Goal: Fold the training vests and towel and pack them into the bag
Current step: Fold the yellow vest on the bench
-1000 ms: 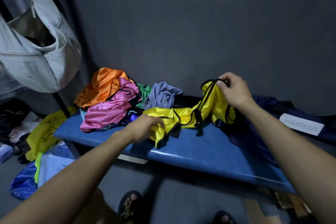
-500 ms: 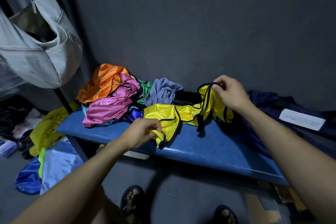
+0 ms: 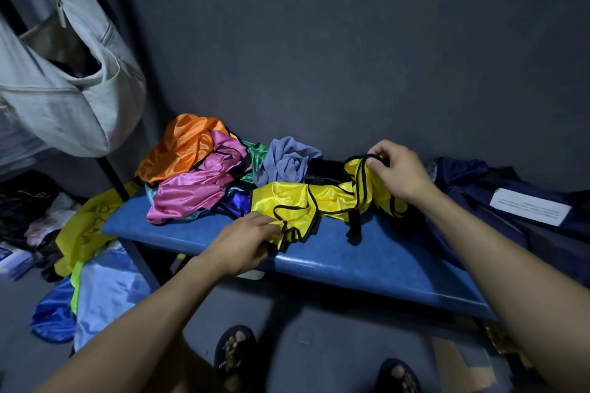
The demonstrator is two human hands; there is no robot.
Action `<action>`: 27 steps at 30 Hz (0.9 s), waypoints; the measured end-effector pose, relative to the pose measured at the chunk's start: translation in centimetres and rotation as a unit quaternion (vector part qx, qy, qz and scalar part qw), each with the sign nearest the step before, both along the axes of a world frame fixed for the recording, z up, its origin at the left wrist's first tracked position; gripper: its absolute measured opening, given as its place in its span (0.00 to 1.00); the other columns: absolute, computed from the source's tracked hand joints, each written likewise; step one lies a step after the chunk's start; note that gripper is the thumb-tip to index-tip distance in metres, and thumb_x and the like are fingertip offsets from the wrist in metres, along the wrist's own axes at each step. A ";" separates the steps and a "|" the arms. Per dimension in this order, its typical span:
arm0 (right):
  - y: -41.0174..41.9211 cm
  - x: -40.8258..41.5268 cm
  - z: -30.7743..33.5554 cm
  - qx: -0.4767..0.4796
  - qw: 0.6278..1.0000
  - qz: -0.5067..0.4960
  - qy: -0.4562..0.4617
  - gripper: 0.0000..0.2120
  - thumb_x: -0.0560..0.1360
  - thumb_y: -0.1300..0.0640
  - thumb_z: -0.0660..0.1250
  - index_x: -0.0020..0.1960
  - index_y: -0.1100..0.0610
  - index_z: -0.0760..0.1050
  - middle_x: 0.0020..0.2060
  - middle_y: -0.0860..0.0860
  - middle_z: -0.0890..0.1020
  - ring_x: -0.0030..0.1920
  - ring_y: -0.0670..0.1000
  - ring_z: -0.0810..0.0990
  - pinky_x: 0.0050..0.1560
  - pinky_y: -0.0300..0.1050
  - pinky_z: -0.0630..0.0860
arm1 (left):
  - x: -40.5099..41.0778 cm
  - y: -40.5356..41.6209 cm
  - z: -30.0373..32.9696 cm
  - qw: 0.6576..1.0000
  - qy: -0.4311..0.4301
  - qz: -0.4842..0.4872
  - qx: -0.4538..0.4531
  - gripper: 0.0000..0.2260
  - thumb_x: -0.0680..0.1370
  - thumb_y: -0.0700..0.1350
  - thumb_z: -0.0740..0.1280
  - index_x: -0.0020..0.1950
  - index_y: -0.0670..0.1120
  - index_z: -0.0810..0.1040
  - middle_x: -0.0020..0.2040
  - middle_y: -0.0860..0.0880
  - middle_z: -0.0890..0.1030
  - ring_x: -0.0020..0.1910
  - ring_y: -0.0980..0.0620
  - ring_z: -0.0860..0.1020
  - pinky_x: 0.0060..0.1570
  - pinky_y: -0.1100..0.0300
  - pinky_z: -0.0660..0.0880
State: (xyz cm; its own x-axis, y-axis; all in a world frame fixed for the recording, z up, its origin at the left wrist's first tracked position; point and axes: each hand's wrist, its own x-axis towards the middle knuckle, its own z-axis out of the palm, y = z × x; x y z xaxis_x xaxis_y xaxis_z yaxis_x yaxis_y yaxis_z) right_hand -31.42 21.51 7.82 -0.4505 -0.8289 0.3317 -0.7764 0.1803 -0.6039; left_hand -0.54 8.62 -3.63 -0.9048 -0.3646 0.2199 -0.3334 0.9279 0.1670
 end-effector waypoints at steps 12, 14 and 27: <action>0.5 5.8 -4.0 0.073 0.959 0.224 0.161 0.20 0.77 0.62 0.60 0.66 0.51 0.74 0.56 0.51 0.80 0.55 0.53 0.78 0.55 0.50 0.74 | -2.1 -2.0 -1.7 0.998 -0.012 0.020 0.065 0.10 0.80 0.42 0.69 0.61 0.50 0.82 0.50 0.51 0.80 0.55 0.47 0.76 0.48 0.53 0.75; 0.0 7.1 -5.3 0.129 0.938 0.261 0.189 0.19 0.78 0.62 0.60 0.67 0.51 0.75 0.55 0.51 0.79 0.57 0.54 0.77 0.56 0.52 0.74 | -2.2 -2.0 -1.6 0.994 0.021 0.034 0.102 0.09 0.81 0.42 0.69 0.59 0.50 0.84 0.52 0.52 0.82 0.55 0.49 0.78 0.53 0.54 0.76; -2.2 10.4 -10.7 -0.007 0.975 0.221 -0.026 0.11 0.80 0.60 0.68 0.60 0.51 0.77 0.40 0.44 0.80 0.42 0.42 0.77 0.41 0.33 0.69 | -2.8 -1.2 1.2 0.940 0.158 0.070 0.294 0.07 0.81 0.44 0.70 0.50 0.57 0.83 0.44 0.65 0.83 0.46 0.64 0.80 0.48 0.67 0.72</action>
